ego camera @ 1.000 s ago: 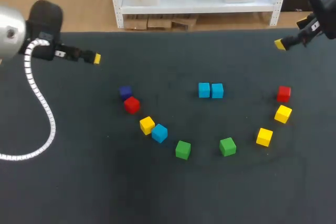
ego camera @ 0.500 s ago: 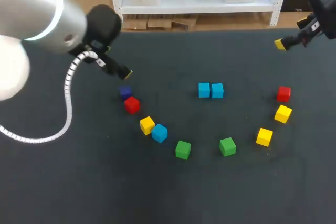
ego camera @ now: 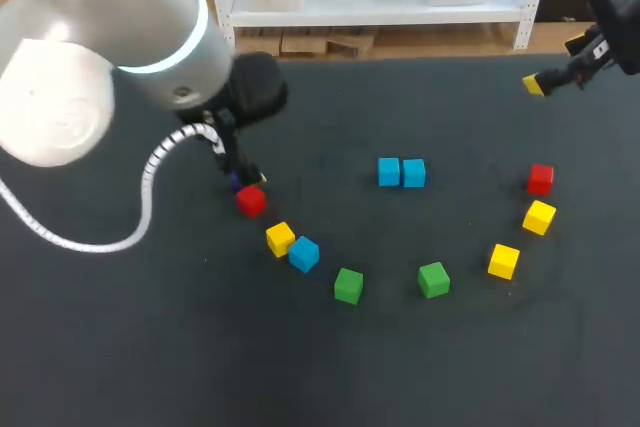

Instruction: Place the blue cubes, place green cubes on the blue cubes, place the yellow cubes on the green cubes, then place the red cubes on the yellow cubes, and place purple cube on the red cubes.

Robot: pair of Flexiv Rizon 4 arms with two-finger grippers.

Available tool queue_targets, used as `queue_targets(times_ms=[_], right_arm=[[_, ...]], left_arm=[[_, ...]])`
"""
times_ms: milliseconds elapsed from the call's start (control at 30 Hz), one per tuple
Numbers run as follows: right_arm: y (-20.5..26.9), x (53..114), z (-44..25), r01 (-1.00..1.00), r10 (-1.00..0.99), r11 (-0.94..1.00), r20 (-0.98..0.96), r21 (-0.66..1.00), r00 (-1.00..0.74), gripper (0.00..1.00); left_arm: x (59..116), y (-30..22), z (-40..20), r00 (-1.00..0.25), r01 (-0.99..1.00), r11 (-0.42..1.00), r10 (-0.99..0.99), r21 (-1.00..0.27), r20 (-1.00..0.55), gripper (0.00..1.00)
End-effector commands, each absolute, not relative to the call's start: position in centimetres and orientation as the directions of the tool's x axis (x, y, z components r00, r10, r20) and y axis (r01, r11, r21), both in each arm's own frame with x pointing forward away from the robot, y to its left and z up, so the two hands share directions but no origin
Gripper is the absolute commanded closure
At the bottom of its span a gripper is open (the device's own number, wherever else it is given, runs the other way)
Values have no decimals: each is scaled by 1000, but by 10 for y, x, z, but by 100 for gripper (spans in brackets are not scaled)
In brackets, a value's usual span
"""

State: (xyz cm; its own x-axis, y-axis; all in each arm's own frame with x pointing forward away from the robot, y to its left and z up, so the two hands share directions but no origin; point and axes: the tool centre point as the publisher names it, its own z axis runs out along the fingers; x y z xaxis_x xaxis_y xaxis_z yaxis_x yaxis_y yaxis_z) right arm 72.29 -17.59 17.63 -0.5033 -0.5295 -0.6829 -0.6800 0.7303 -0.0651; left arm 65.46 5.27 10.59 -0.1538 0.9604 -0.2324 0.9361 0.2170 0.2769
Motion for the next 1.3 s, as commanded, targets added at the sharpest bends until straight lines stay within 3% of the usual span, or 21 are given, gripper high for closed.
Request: queue_targets(times_ms=[33,400,733,1300], right_arm=[[-176,723,177,-681,-530,729,-682,-64,-504,0],[-176,723,177,-681,-530,729,-682,-64,-504,0],[-176,723,177,-681,-530,729,-682,-64,-504,0],[-176,723,177,-681,-530,729,-682,-64,-504,0]], left_arm=[[650,45,97,-96,947,156,972,281,-215,0],[639,32,67,15,982,24,978,186,-206,0],[627,17,46,178,974,-165,982,157,-69,0],[597,10,31,392,920,-389,918,49,-60,0]])
